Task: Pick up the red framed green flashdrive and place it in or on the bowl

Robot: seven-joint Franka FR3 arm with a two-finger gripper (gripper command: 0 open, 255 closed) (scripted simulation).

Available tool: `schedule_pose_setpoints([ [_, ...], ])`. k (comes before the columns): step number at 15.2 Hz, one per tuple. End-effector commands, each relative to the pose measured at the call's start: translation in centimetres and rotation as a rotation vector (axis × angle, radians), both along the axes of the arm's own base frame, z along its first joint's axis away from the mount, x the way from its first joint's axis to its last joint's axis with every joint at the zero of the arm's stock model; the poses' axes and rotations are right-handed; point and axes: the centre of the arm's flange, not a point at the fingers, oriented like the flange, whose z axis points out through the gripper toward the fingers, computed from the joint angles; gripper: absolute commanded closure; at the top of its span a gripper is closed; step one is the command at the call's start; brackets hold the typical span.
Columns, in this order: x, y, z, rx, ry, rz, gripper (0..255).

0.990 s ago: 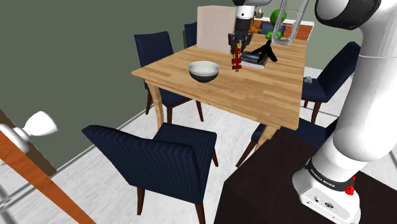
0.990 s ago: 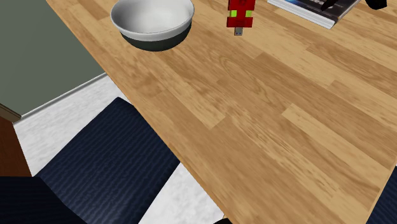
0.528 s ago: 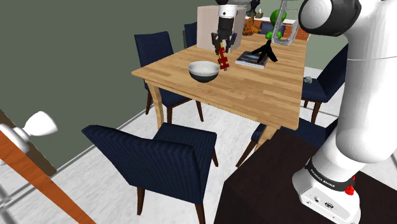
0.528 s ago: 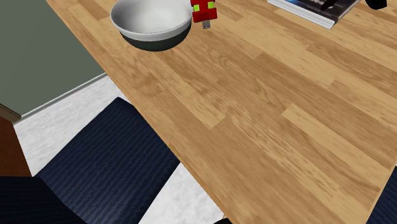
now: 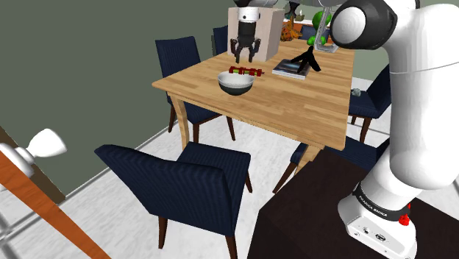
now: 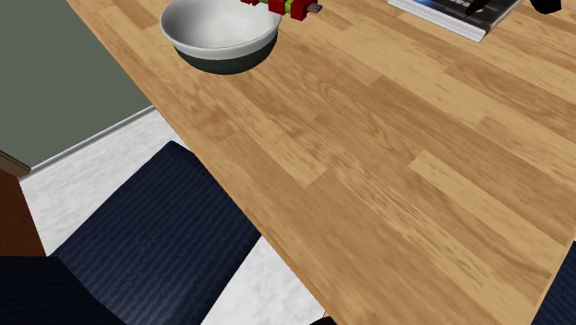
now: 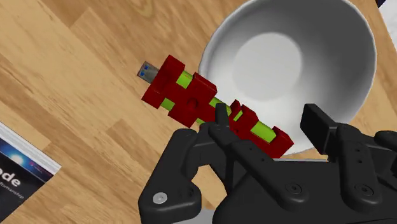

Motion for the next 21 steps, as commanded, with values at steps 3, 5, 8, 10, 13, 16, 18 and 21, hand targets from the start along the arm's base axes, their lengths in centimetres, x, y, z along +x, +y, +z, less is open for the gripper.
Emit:
schedule_pose_setpoints([
  [3, 0.5, -3.3, -3.2, 0.004, -0.002, 0.568, 0],
  [5, 1.2, -4.4, -4.4, 0.006, -0.003, 0.782, 0],
  [8, 1.2, -4.4, -6.0, 0.006, -0.003, 0.782, 0],
  [10, 1.2, -4.4, -7.1, 0.006, -0.003, 0.782, 0],
  [13, 1.1, -4.4, -8.4, 0.006, -0.003, 0.782, 0],
  [16, 1.1, -4.4, -8.4, 0.006, -0.003, 0.782, 0],
  [18, 1.1, -4.4, -8.4, 0.006, -0.003, 0.782, 0],
  [21, 1.1, -4.4, -8.4, 0.006, -0.002, 0.782, 255],
])
